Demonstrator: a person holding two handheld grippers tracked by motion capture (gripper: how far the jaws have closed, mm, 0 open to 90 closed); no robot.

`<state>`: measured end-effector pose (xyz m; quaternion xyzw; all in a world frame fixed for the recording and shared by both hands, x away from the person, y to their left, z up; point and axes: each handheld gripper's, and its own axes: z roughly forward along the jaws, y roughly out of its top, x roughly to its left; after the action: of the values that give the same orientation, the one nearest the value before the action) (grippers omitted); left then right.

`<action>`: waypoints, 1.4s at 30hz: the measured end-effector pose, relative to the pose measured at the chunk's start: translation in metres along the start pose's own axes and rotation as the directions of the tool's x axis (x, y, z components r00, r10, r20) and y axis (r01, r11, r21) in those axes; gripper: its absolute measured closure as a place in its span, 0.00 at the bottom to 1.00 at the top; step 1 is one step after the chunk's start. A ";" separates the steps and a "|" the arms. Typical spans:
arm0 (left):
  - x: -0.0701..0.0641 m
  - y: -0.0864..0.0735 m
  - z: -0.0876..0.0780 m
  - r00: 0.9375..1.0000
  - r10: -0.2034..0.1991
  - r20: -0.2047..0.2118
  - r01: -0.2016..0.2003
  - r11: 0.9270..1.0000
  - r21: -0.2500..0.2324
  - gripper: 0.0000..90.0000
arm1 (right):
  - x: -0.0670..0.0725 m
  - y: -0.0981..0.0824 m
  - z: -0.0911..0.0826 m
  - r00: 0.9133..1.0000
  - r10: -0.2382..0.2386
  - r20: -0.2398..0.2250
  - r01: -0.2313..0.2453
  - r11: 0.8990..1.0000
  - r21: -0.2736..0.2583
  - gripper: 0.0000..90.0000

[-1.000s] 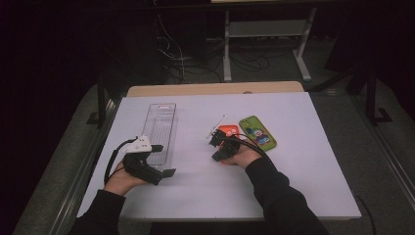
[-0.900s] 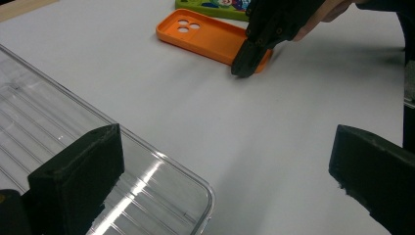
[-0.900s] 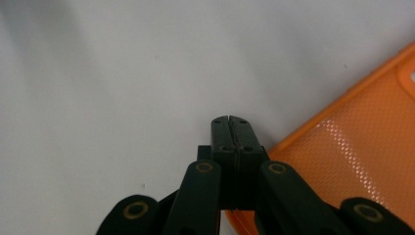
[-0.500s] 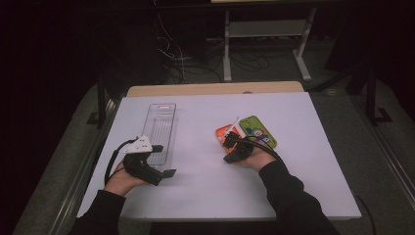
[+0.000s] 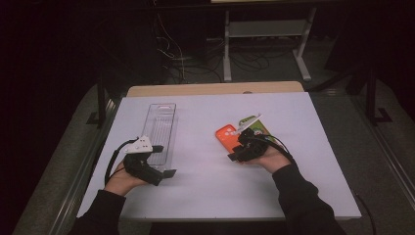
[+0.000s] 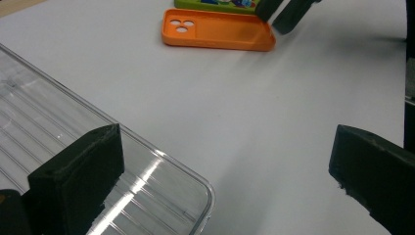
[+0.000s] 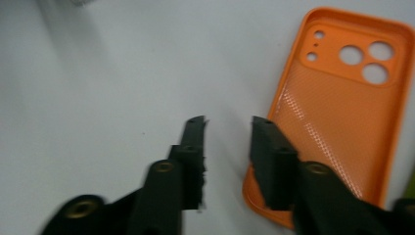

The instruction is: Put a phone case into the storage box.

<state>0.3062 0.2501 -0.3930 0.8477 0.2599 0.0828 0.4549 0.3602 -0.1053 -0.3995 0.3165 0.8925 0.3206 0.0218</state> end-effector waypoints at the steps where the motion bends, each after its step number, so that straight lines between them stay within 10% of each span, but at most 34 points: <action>1: 0.000 0.000 0.000 1.000 0.004 0.001 -0.004 1.000 0.007 0.00 | 0.000 0.000 0.000 1.000 0.000 0.000 0.000 1.000 0.000 0.61; 11: 0.001 0.000 -0.001 1.000 0.009 0.000 -0.009 1.000 0.002 0.00 | 0.002 -0.045 -0.039 0.997 0.052 0.056 -0.043 0.988 -0.148 0.15; 19: 0.002 0.000 -0.002 1.000 0.011 0.005 -0.011 1.000 -0.005 0.00 | 0.001 -0.080 -0.044 0.995 0.058 0.081 -0.043 0.984 -0.175 0.01; 31: 0.002 0.000 -0.004 1.000 0.008 0.007 -0.008 1.000 -0.008 0.00 | 0.005 -0.109 -0.036 0.994 0.070 0.084 -0.060 0.991 -0.116 0.00; 42: 0.002 0.000 -0.002 1.000 0.014 0.012 -0.014 1.000 -0.003 0.00 | 0.005 -0.100 -0.042 0.992 0.084 0.097 -0.076 0.994 -0.081 0.00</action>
<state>0.3073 0.2528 -0.3921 0.8492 0.2511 0.0812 0.4574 0.2911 -0.1856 -0.4239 0.3666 0.8639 0.3390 0.0661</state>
